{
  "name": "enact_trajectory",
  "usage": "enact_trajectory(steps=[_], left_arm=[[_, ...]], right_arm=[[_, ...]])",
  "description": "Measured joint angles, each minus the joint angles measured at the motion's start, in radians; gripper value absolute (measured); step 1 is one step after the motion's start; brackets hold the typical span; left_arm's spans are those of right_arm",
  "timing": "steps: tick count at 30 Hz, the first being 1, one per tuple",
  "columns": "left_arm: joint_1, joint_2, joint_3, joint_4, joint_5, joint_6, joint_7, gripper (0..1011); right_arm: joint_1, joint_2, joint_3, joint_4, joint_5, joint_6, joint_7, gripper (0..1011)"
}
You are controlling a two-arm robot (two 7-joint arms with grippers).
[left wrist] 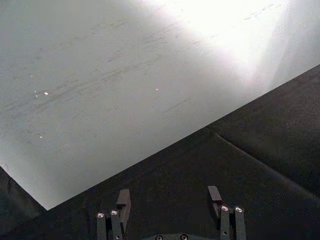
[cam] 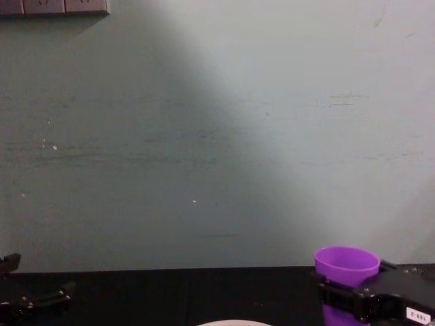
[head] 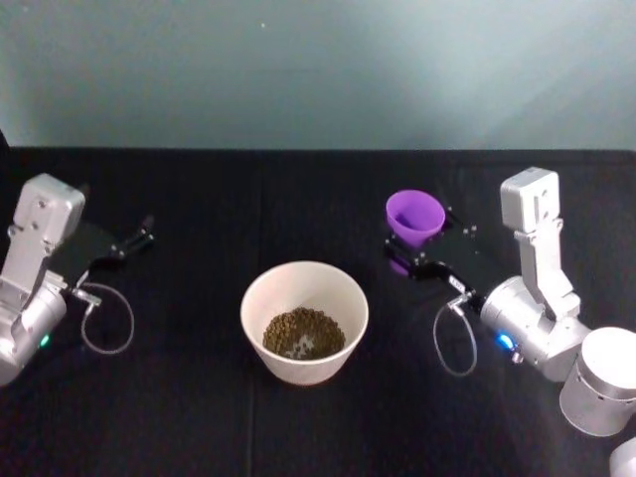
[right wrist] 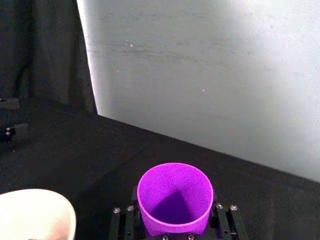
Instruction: Pick up the cup and pour the mung beans from the cup into the bowl.
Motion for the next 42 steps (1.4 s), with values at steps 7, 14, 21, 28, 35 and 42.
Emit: enact_trajectory(steps=[7, 14, 21, 28, 35, 42], left_arm=[[0.000, 0.000, 0.000, 0.000, 0.000, 0.000, 0.000, 1000], [0.000, 0.000, 0.000, 0.000, 0.000, 0.000, 0.000, 1000], [0.000, 0.000, 0.000, 0.000, 0.000, 0.000, 0.000, 1000], [0.000, 0.000, 0.000, 0.000, 0.000, 0.000, 0.000, 1000], [0.000, 0.000, 0.000, 0.000, 0.000, 0.000, 0.000, 1000], [0.000, 0.000, 0.000, 0.000, 0.000, 0.000, 0.000, 1000]], right_arm=[[0.026, -0.008, -0.007, 0.062, 0.043, -0.005, 0.004, 734], [0.034, 0.002, -0.025, 0.079, 0.053, 0.010, -0.007, 735], [0.040, 0.012, -0.038, 0.097, 0.073, 0.013, -0.009, 734], [0.042, 0.021, -0.051, 0.109, 0.091, 0.010, -0.011, 735], [0.048, 0.030, -0.065, 0.124, 0.105, 0.002, -0.016, 734], [0.057, 0.041, -0.080, 0.137, 0.116, -0.004, -0.020, 735]])
